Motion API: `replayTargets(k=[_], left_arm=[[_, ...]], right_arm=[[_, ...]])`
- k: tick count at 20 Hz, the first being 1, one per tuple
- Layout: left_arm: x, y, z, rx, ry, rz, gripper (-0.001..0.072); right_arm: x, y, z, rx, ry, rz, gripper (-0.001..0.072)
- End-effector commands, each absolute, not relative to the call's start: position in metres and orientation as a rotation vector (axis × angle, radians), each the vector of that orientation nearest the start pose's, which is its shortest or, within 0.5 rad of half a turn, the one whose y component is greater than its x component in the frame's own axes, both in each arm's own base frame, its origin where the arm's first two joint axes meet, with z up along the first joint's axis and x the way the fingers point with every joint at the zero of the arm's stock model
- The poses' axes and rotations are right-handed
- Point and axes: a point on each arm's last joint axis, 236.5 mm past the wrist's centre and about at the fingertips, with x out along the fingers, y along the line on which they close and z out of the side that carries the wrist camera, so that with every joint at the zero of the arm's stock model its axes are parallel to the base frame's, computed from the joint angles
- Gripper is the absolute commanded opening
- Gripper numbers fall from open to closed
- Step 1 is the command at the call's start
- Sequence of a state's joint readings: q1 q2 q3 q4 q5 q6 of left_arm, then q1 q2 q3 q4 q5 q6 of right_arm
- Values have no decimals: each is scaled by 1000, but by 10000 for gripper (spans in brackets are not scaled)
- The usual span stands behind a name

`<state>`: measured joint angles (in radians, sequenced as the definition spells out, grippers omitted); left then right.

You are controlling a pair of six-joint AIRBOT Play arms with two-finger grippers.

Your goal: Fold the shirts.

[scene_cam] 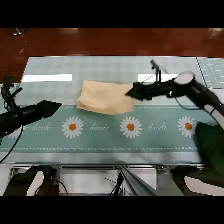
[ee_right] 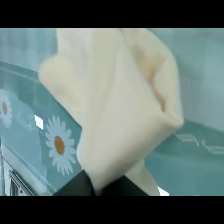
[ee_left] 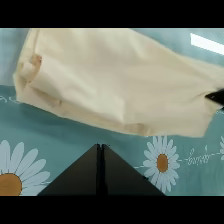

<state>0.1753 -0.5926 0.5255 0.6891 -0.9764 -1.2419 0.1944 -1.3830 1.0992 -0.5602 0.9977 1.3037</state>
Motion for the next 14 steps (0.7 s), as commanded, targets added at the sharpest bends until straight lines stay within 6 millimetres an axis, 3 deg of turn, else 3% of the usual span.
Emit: replayTargets(k=[1, 4, 7, 11, 14], left_arm=[[285, -103, 72, -600, 820, -388, 19], [281, -106, 70, -600, 838, -401, 19], [278, -108, 69, -600, 850, -410, 19], [278, -108, 69, -600, 850, -410, 19], [278, -108, 69, -600, 850, -410, 19]], right_arm=[[415, 221, 140, 548, 1041, 682, 17], [432, 167, 193, 483, 979, 555, 17], [429, 105, 224, 456, 970, 435, 17], [406, 19, 247, 526, 969, 265, 17], [375, -42, 257, 594, 953, 111, 17]])
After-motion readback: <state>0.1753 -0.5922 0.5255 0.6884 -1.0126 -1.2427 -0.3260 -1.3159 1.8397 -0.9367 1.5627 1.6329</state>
